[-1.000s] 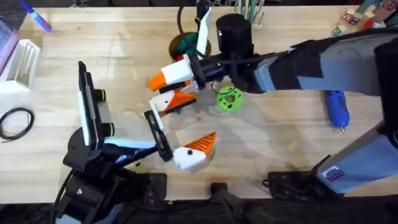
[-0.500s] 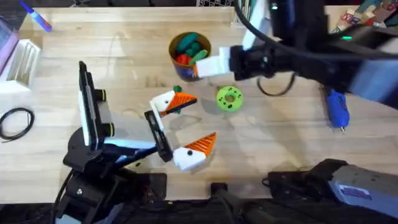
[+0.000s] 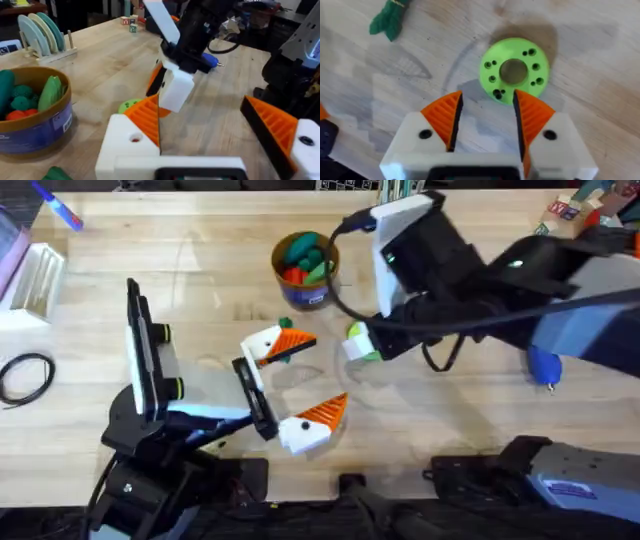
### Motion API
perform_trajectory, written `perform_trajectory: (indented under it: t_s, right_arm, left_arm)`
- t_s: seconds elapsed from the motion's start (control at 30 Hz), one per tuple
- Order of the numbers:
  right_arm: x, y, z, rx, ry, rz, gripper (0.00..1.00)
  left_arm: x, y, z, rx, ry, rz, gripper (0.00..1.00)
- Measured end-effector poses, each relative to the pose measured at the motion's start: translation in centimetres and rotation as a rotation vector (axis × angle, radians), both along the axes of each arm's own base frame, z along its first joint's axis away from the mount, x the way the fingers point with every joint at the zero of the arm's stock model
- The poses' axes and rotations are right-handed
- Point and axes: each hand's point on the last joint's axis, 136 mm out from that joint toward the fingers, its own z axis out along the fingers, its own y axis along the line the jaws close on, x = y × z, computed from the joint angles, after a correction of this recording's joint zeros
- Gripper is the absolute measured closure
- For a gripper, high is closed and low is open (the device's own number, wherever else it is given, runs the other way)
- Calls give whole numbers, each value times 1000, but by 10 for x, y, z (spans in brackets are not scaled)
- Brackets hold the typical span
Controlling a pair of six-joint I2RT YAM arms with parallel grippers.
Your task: Pick up the gripper from the table and insert it into the empty holder that is missing its gripper. Then pick up a screw, insert it into the mounting hole, and use the screwdriver to tighten it. Finally, clean up the table by picking up the vegetable and placing it into the bucket.
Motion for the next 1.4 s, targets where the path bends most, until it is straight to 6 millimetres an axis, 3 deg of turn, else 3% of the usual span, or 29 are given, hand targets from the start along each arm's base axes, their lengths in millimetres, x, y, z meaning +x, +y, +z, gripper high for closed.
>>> perform_trajectory:
  t_s: [0.3,0.57,1.2,1.3,1.4]
  right_arm:
    - [-8,-1,-38,-98,94,22,540]
    - [-5,-3,-39,-115,81,17,547]
    - [-3,-3,-40,-114,75,8,751]
    - [-3,-4,-44,-126,85,5,958]
    - [-2,-4,-44,-127,79,2,994]
  left_arm:
    - [0,0,0,0,0,0,14]
    - [0,0,0,0,0,0,14]
    - [0,0,0,0,0,0,15]
    - [0,0,0,0,0,0,16]
    - [0,0,0,0,0,0,15]
